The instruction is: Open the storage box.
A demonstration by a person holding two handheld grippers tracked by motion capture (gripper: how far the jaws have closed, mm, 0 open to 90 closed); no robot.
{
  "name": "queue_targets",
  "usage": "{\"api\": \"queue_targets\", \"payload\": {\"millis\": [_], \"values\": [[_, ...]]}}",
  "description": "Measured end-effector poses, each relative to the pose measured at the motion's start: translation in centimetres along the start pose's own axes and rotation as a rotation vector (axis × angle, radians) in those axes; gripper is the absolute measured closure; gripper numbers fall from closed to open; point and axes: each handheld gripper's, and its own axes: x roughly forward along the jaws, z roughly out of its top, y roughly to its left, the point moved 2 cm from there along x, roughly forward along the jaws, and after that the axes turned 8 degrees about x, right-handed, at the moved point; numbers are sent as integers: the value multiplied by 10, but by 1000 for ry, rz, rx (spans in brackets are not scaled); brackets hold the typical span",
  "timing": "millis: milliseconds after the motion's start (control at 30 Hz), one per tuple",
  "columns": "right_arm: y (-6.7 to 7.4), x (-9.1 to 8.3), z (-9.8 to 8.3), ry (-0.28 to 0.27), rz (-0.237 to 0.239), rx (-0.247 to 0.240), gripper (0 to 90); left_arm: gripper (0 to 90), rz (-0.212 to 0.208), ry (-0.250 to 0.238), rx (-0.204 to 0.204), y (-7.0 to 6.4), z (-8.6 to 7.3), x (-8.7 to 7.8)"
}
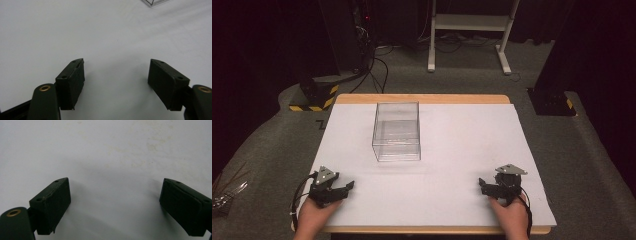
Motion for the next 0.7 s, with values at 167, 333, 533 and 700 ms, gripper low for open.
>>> {"api": "queue_targets", "payload": {"millis": [167,333,533,700], "values": [[0,0,0,-1,-1,-2,99,296,-4,0,-2,0,0,0],[0,0,0,-3,-2,-5,99,296,-3,0,-1,0,0,0],[0,0,0,-1,-1,-2,99,297,-2,1,0,0,0,0],[0,0,0,0,1,0,99,299,-3,1,4,0,1,0]]}}
